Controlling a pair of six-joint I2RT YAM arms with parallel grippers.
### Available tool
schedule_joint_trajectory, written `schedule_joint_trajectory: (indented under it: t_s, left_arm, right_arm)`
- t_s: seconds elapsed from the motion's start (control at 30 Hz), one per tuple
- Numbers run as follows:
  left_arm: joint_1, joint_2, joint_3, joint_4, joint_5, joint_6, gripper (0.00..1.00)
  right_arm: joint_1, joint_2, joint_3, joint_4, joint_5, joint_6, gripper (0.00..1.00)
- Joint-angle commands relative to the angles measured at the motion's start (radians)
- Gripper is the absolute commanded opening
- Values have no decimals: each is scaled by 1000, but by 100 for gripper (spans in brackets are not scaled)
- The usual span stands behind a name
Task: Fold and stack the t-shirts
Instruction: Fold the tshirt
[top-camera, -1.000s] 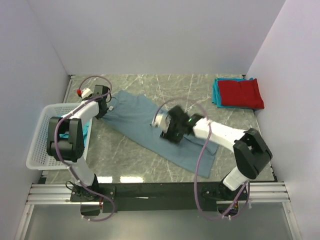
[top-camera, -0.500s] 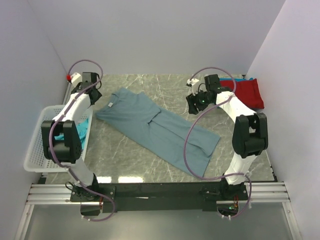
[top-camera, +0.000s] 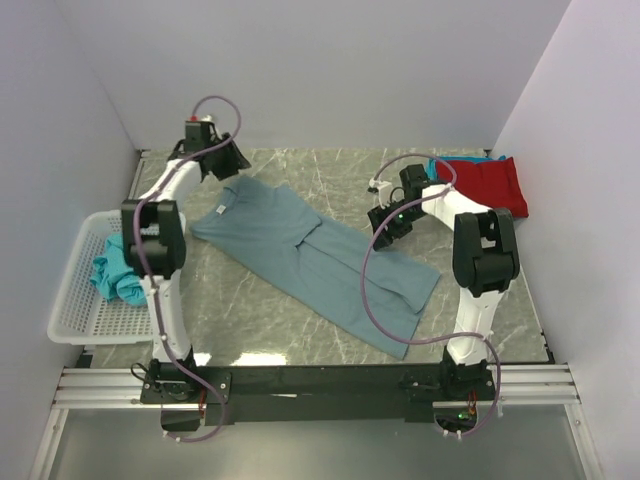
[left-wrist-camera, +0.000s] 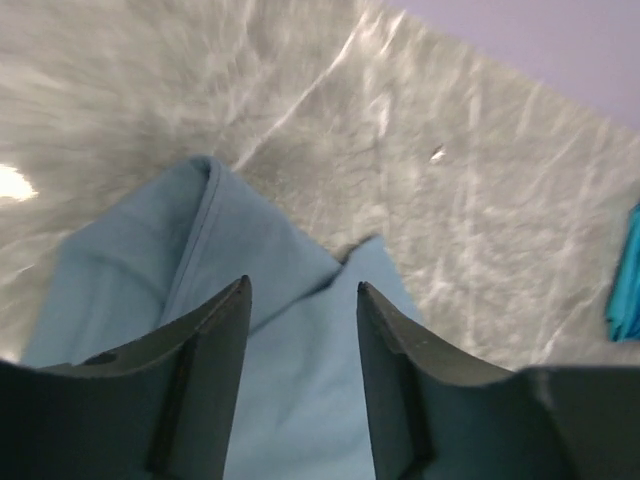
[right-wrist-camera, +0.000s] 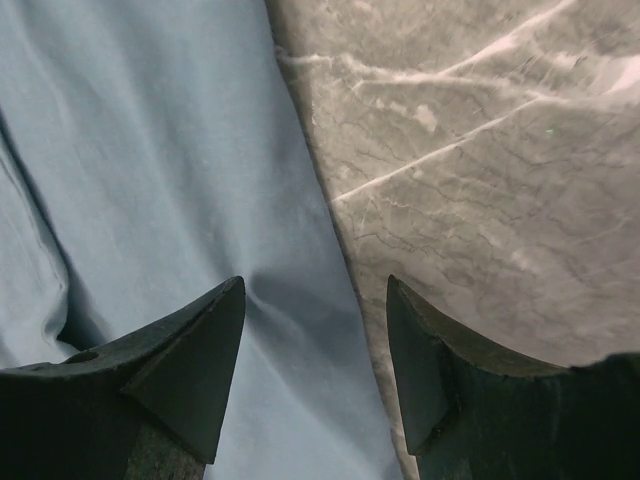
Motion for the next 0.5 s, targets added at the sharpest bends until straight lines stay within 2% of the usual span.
schedule_joint_trajectory:
  t_s: [0.0, 0.1, 0.33, 0.47]
  left_arm:
    - [-22, 127, 146, -107, 87, 32, 51]
    - [-24, 215, 215, -148, 67, 27, 47]
    - [-25, 308, 235, -165, 33, 30, 47]
    - [-25, 362, 307, -180, 36, 24, 47]
  right_arm:
    - [-9, 3, 55, -26, -13, 10, 65]
    - [-10, 21, 73, -24, -5, 23, 65]
    - [-9, 103, 133, -29, 47, 58, 66]
    - [-9, 124, 154, -57, 23, 60, 65]
